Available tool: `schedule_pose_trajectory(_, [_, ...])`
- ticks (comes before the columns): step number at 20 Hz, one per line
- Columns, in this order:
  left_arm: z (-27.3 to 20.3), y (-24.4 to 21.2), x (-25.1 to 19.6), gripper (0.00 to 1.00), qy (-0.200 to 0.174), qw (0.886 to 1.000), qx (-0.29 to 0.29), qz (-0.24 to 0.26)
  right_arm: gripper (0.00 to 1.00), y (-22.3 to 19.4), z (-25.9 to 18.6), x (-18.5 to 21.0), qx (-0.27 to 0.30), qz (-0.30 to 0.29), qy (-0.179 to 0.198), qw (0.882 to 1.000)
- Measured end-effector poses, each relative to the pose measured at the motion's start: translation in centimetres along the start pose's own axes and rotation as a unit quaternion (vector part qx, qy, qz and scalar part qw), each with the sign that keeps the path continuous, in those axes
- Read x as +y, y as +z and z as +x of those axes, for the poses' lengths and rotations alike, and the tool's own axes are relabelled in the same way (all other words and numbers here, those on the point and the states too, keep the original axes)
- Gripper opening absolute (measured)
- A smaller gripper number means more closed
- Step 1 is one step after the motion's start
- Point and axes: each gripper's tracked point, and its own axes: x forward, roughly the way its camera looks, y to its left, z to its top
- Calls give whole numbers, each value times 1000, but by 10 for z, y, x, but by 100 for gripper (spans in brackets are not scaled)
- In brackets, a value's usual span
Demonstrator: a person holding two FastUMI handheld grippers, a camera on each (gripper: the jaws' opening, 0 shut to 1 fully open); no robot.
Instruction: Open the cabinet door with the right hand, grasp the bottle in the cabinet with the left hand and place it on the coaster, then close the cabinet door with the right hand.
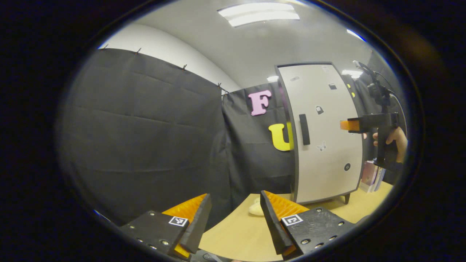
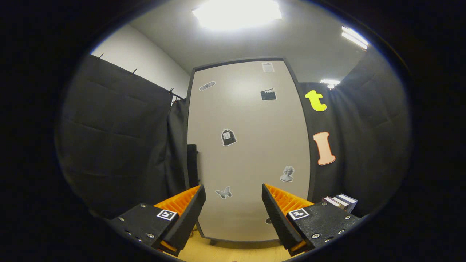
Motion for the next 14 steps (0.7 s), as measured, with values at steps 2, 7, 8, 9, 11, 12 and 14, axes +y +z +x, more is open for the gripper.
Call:
schedule_pose_trajectory(2, [0,-2,9,77,8,1000,2,0,95,-2,18,14,4,-6,7,1000])
schedule_pose_trajectory(7, [4,-14,23,81,26,1000,11,2,94,-10,72,50,13,-18,19,1000])
schedule_pose_trajectory(8, [4,-18,26,77,30,999,13,4,93,-10,81,56,12,-25,18,999])
schedule_pose_trajectory(9, [5,-21,29,77,34,999,16,6,92,-12,91,63,14,-29,21,999])
schedule_pose_trajectory(11, [8,-28,38,77,43,999,22,4,90,-15,107,75,24,-28,26,999])
schedule_pose_trajectory(12, [5,-31,47,74,47,999,26,0,88,-16,115,81,27,-24,29,999])
schedule_pose_trajectory(14, [-2,-37,59,74,56,998,31,-8,84,-13,127,91,27,-17,33,999])
